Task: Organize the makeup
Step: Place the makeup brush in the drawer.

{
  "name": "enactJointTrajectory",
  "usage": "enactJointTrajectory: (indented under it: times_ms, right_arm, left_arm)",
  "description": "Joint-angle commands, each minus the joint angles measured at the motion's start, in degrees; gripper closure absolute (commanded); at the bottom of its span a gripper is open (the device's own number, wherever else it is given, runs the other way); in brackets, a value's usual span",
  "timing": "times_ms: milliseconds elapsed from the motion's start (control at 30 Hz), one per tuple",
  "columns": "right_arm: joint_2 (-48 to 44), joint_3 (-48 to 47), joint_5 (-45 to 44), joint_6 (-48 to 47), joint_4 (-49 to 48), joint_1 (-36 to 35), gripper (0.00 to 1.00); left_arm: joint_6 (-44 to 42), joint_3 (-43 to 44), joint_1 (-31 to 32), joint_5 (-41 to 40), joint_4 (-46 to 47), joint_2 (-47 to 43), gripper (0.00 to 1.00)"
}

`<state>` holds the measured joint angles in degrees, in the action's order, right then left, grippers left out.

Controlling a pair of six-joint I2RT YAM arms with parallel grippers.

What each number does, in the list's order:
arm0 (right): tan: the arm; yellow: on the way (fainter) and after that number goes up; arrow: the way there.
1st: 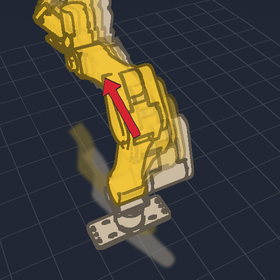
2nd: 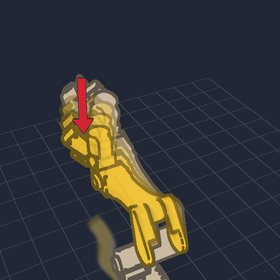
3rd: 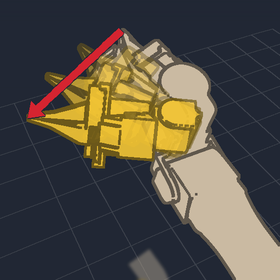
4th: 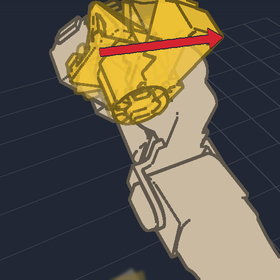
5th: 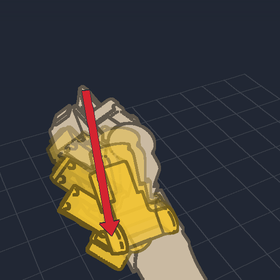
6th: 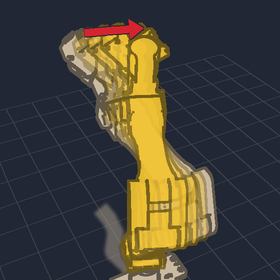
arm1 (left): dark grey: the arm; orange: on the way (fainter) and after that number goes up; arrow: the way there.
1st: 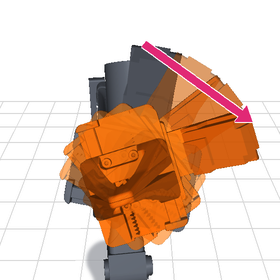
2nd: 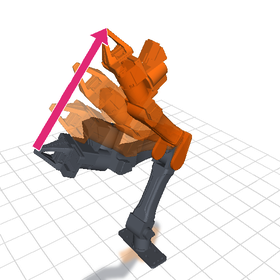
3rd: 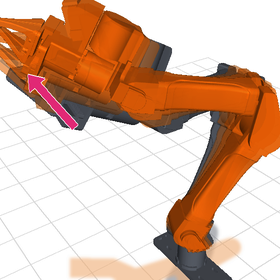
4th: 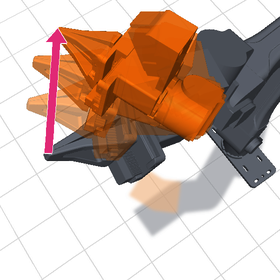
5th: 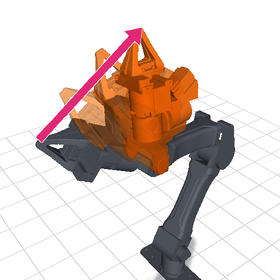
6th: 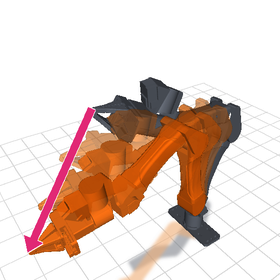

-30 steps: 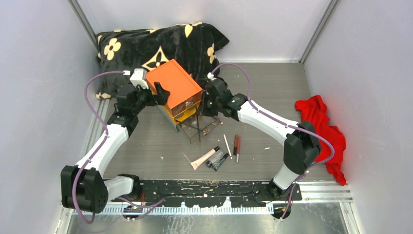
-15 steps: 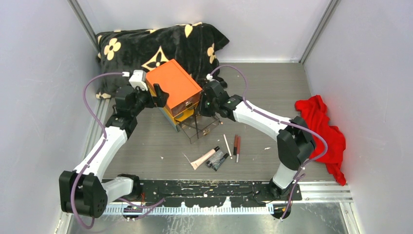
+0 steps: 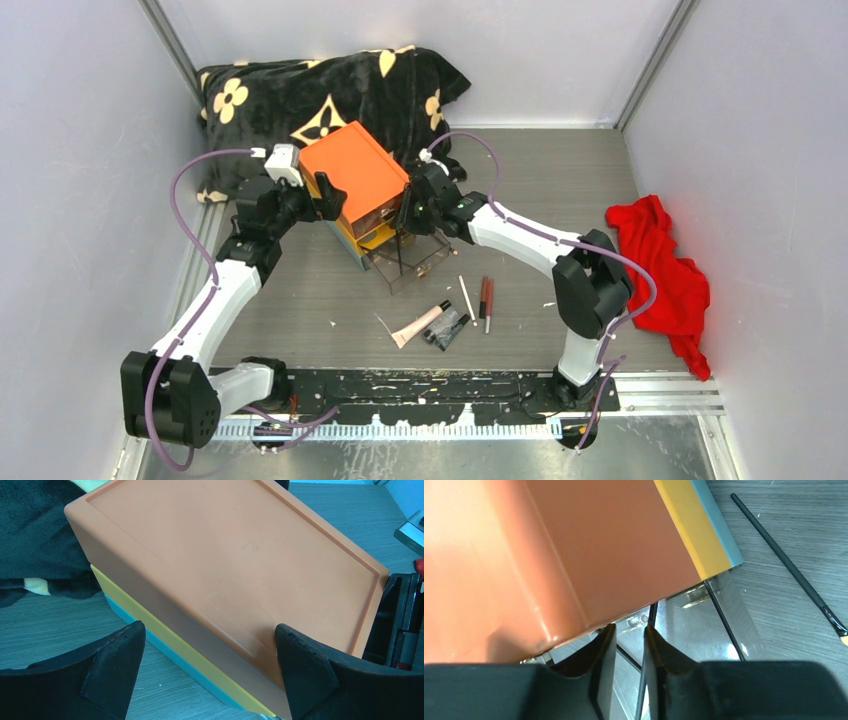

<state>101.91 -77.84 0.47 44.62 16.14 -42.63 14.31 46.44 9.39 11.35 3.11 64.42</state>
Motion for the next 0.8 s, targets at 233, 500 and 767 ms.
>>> enactJointTrajectory:
  times_ms: [233, 500, 767]
  right_arm:
    - [-3.20, -3.68, -2.84, -4.97, 0.13, -0.17, 0.51]
    - [-12.18, 0.69, -5.27, -14.12, 1.61, -0.15, 0.51]
    - [-21.89, 5.83, -20.36, -25.07, 7.17, 0.44, 0.44]
  left_arm:
    - [-2.22, -0.21, 0.12, -0.54, -2.42, 0.30, 0.00]
    - [-2.31, 0.49, 0.15, -1.20, -3.24, 0.66, 0.00]
    - [-2.66, 0.45, 0.17, -1.75, -3.81, 0.64, 0.00]
